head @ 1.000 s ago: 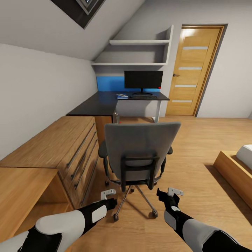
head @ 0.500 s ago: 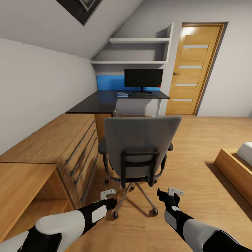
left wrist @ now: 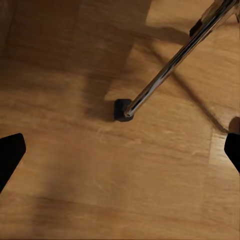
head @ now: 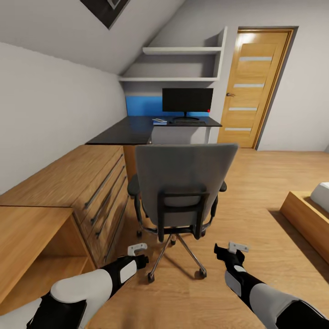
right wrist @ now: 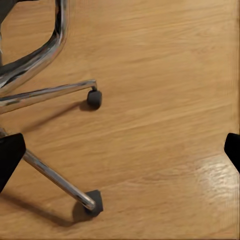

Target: In the bedroom, organize the workspace by keeping the computer under the desk, ensuring the monitor is on the desk, placing the keyboard on the desk next to the monitor, placing the mouse on the desk next to the keyboard, moving the folder from the swivel chair onto the desk next to the mouse, stacking the notebook on top of the folder with the pen on top of the notebook, and positioning the swivel chair next to the desk.

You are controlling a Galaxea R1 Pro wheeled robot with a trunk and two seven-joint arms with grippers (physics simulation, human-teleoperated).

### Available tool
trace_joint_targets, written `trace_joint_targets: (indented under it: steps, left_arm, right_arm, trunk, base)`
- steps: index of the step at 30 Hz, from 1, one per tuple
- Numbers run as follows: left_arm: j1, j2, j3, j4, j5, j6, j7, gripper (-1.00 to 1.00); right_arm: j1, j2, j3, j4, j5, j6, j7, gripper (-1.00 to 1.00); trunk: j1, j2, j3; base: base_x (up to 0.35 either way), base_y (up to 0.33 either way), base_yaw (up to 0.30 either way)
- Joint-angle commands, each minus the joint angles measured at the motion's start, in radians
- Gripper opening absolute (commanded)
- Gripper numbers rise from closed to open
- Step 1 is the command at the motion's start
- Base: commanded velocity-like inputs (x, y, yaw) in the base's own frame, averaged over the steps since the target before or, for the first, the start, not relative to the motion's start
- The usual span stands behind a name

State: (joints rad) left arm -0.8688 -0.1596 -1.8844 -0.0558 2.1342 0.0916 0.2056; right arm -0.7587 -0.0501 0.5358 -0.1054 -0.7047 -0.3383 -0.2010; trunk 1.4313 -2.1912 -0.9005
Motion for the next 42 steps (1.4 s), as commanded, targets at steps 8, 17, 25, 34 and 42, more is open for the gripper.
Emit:
trace_joint_targets:
  steps: [8, 17, 25, 34, 42]
  left_arm:
    - [-0.095, -0.013, -0.006, 0.021, 0.004, 0.107, 0.002, 1.0]
    - [-0.099, -0.012, -0.015, -0.016, 0.006, -0.004, -0.006, 1.0]
    - [-0.099, -0.013, -0.02, -0.099, -0.024, -0.014, -0.007, 1.0]
    - [-0.099, -0.012, -0.021, -0.176, -0.134, -0.015, -0.008, 1.0]
    - [-0.099, -0.013, -0.022, -0.186, -0.145, -0.015, -0.007, 1.0]
  right_arm:
    - [-0.019, -0.077, 0.007, -0.232, -0.008, 0.318, -0.007, 1.0]
    - [-0.019, -0.079, 0.013, -0.213, 0.003, 0.343, -0.005, 1.0]
    - [-0.019, -0.077, 0.014, -0.202, 0.048, 0.34, -0.005, 1.0]
    - [-0.019, -0.074, 0.019, -0.203, 0.051, 0.338, -0.003, 1.0]
    - [-0.019, -0.051, 0.019, -0.203, 0.079, 0.327, -0.003, 1.0]
  trunk:
    - [0.031, -0.057, -0.026]
    - [0.065, -0.12, -0.054]
    - [0.096, -0.176, -0.079]
    - [0.107, -0.197, -0.089]
    - [0.107, -0.197, -0.089]
  base:
    - [0.0, 0.0, 0.0]
    - [0.0, 0.0, 0.0]
    - [0.0, 0.0, 0.0]
    - [0.0, 0.0, 0.0]
    - [0.0, 0.0, 0.0]
